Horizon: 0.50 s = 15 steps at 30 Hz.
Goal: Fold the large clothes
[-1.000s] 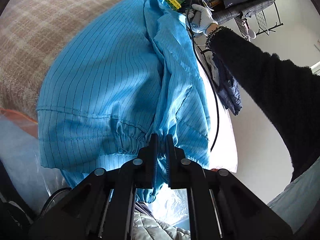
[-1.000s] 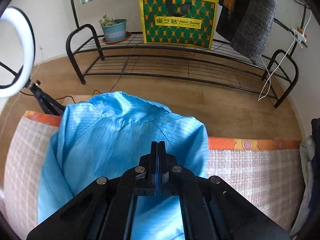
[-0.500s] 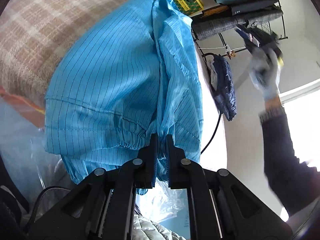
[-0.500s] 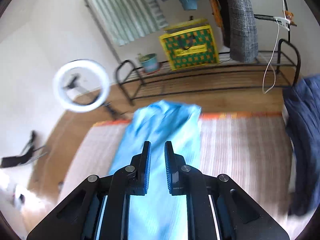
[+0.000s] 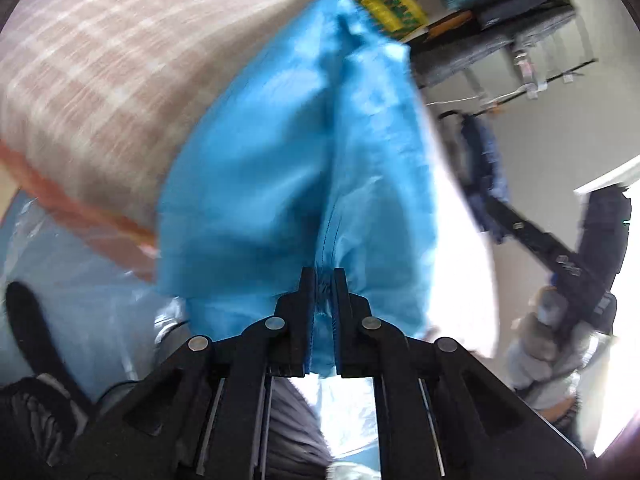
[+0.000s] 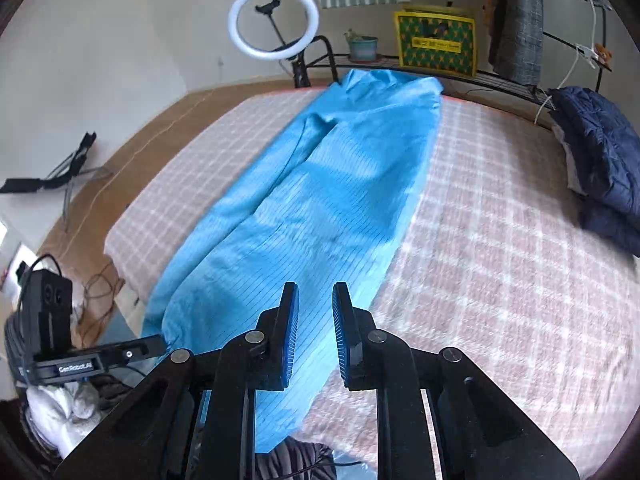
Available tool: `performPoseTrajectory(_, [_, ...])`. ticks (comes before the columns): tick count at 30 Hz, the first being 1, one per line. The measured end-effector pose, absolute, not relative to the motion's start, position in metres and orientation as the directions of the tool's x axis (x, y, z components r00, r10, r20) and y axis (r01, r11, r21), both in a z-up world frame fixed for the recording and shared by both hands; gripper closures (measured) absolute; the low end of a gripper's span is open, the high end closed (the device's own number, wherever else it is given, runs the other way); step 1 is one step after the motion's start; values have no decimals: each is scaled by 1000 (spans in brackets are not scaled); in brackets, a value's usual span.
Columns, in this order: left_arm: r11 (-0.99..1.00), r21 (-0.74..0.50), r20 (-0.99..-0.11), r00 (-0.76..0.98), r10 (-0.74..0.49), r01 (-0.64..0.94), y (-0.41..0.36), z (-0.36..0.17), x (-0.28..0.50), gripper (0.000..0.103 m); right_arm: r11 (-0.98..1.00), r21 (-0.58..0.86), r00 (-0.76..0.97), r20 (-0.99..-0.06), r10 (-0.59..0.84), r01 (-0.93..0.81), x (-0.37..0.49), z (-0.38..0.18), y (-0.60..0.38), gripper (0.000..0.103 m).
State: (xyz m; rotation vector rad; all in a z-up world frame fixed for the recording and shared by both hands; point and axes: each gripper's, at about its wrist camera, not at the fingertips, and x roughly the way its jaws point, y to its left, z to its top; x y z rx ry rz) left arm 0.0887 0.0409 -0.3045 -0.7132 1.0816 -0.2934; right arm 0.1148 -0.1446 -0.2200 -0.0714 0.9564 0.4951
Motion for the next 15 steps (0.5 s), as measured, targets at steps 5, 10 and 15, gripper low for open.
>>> performPoseTrajectory(5, [764, -637, -712, 456, -534, -99, 40, -304, 86, 97, 833, 60, 413, -847, 334, -550, 103, -262, -90, 87])
performPoseTrajectory(10, [796, -605, -698, 492, -520, -18, 59, -274, 73, 93, 793, -63, 396, -889, 232, -606, 79, -288, -85, 87])
performPoseTrajectory(15, [840, -543, -705, 550, -447, -14, 85, -252, 84, 81, 818, -12, 375, -893, 250, -575, 56, -277, -113, 87])
